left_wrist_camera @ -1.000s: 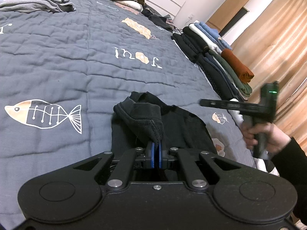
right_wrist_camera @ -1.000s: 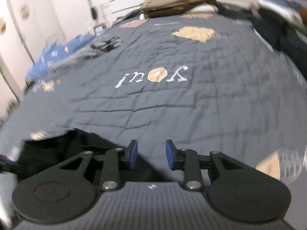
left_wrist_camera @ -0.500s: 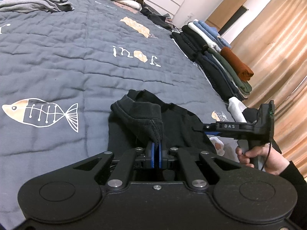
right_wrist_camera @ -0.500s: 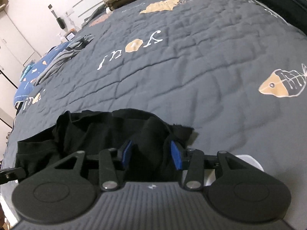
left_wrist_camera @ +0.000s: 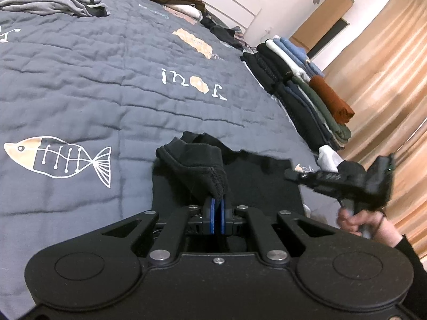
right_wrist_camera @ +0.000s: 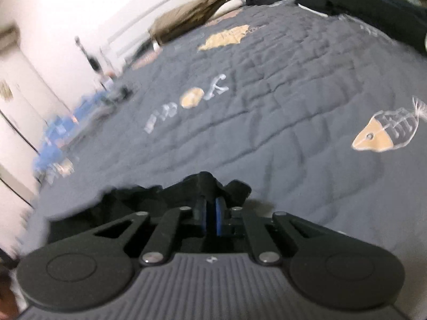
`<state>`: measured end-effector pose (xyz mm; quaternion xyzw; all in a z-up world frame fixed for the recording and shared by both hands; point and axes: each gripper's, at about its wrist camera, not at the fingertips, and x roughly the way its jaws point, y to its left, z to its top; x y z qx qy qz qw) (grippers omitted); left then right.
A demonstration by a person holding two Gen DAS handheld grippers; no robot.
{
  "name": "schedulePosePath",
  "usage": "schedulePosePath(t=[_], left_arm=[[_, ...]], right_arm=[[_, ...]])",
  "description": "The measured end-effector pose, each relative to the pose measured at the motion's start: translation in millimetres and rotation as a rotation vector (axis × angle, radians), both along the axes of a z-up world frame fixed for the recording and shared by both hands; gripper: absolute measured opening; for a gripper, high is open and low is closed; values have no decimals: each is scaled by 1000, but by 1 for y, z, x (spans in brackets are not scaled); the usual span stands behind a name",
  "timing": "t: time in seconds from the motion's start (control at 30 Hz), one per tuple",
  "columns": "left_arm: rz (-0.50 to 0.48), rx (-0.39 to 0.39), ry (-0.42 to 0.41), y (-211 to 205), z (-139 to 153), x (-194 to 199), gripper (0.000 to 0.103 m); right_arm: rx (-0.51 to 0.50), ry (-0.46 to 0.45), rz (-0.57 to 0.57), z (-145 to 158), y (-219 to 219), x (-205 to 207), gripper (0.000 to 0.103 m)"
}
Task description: Fold clothes
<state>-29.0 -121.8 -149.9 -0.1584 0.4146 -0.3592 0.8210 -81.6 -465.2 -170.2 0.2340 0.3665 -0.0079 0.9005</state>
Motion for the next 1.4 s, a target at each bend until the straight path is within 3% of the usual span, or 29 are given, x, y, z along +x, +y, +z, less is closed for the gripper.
schedulePosePath(t=[0.1,0.17,0.23,0.3,0.33,0.5,0.83,0.97,1.03,1.07,1.1,1.13,1.3,1.4], left_arm=[[9,-9,5,0,0,1,5],[12,-16,9,0,1,1,5],[12,-20,10,0,2,1,5],[9,-19,6,0,4,0,5],[8,-18,4,0,5,-1,5],[7,-7,0,-2,6,-3,5],[8,15,-5,-4,5,-4,5],[7,20,-6,-4,6,-5,5],[6,20,-5,-4,6,-5,5],[6,20,-4,-4,6,-5,5],[7,17,-6,-3,6,-5,5],[9,12,-9,-3,8,-5,5],[17,-21,-25,2,14,-7,6],[35,-47,-56,7,20,-8,6]], right_arm=[[-54,46,-16,3,-4,-2,11],[-65,9,-5,17,-4,-12,13],[-112,-44,81,35,6,-24,22],[-123,-75,195,46,24,-34,46],[-128,-90,253,52,33,-39,48],[-202,-102,382,46,66,-37,56],[-353,-124,639,33,133,-34,63],[-251,-58,597,19,127,-25,61],[-199,-25,574,12,124,-20,47],[-183,-28,557,13,121,-20,32],[-167,-32,540,14,117,-20,23],[-152,-36,523,14,113,-20,19],[14,-131,300,30,70,-27,14],[44,-151,131,30,45,-31,13]])
